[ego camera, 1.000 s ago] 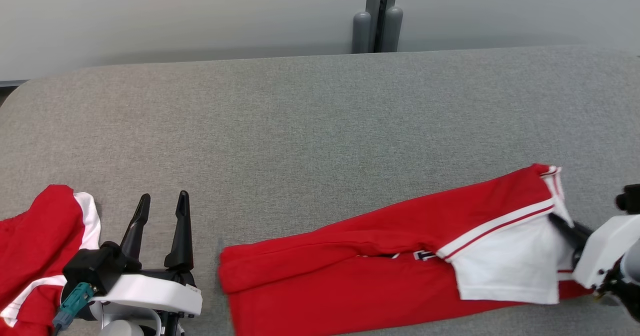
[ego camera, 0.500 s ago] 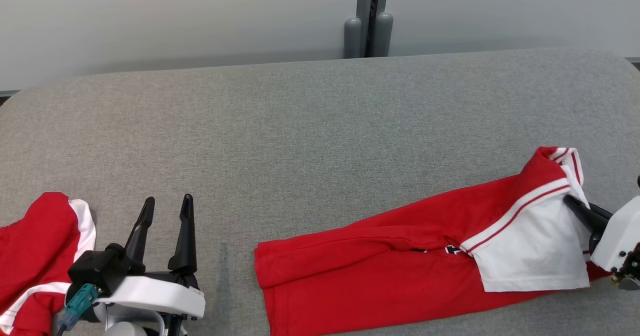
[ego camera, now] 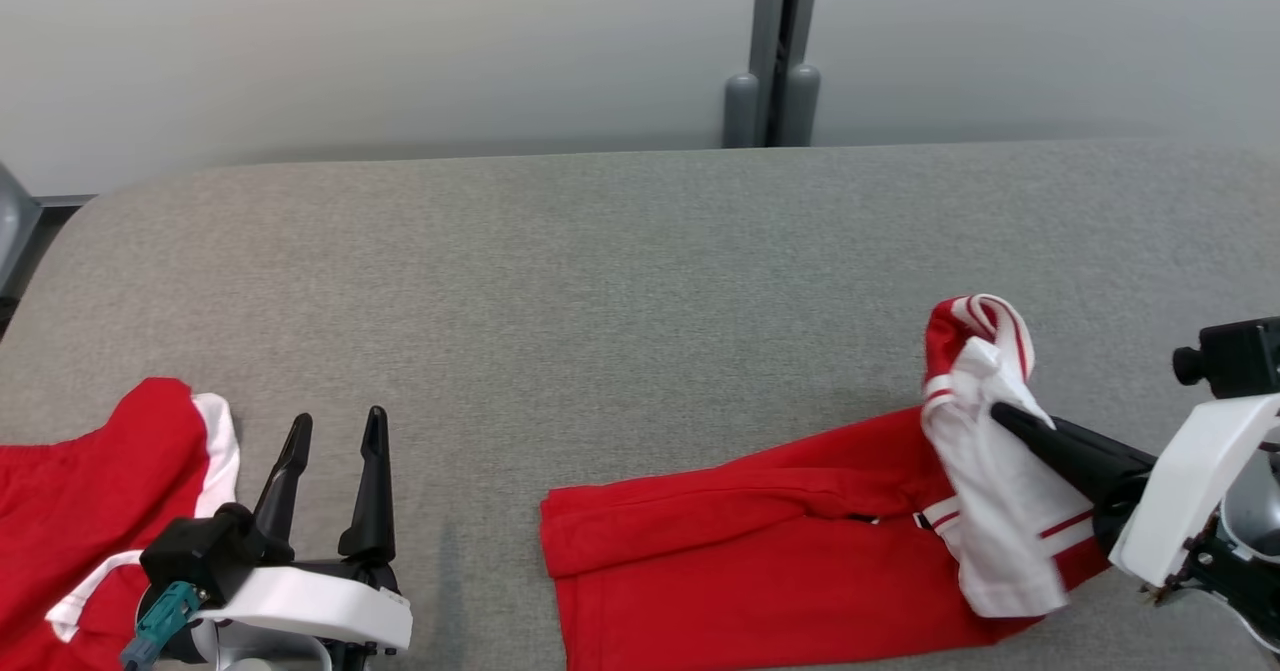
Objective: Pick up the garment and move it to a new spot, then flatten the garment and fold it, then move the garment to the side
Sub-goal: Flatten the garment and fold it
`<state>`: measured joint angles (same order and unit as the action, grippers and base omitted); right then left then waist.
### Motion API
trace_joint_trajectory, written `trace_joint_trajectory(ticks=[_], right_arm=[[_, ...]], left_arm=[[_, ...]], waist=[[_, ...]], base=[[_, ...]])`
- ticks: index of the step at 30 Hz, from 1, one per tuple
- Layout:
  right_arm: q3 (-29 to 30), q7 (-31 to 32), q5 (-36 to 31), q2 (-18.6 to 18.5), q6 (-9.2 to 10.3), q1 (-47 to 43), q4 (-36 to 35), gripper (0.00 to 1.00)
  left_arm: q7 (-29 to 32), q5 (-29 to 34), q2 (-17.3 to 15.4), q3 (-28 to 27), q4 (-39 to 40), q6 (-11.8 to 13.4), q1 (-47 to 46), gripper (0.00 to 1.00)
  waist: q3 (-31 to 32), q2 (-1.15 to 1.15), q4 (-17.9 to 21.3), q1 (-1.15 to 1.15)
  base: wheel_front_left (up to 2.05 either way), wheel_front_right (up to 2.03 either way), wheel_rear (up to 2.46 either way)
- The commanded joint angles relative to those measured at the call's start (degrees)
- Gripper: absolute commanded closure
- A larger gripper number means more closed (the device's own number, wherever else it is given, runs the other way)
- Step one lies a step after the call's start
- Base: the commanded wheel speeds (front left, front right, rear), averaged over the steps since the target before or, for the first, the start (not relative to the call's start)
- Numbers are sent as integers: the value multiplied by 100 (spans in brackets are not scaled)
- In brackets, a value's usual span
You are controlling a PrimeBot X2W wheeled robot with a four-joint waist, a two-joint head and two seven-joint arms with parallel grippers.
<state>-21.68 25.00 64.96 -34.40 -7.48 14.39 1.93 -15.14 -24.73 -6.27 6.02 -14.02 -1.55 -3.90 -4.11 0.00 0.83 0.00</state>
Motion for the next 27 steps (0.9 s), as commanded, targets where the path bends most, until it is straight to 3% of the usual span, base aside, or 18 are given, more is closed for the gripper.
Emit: trace_joint_trajectory(ticks=[1, 5, 13, 27], right_arm=[[9, 30, 18, 25, -5, -75, -59, 100], [-38, 99, 94, 340, -5, -97, -217, 100], [-222, -21, 185, 1004, -5, -159, 140, 100], [-759, -223, 308, 1470, -8, 69, 645, 100]], left_arm=[[-6, 40, -1, -27, -9, -37, 24, 0], [-6, 63, 55, -16, -23, -43, 32, 0], [-6, 93, 135, 15, -65, -94, 72, 0], [-6, 136, 183, 67, -168, -163, 65, 0]], waist=[[40, 0, -98, 0], [61, 0, -347, 0], [94, 0, -957, 0], [163, 0, -1679, 0]], base=[[0, 0, 0], [0, 0, 0], [0, 0, 0], [0, 0, 0]])
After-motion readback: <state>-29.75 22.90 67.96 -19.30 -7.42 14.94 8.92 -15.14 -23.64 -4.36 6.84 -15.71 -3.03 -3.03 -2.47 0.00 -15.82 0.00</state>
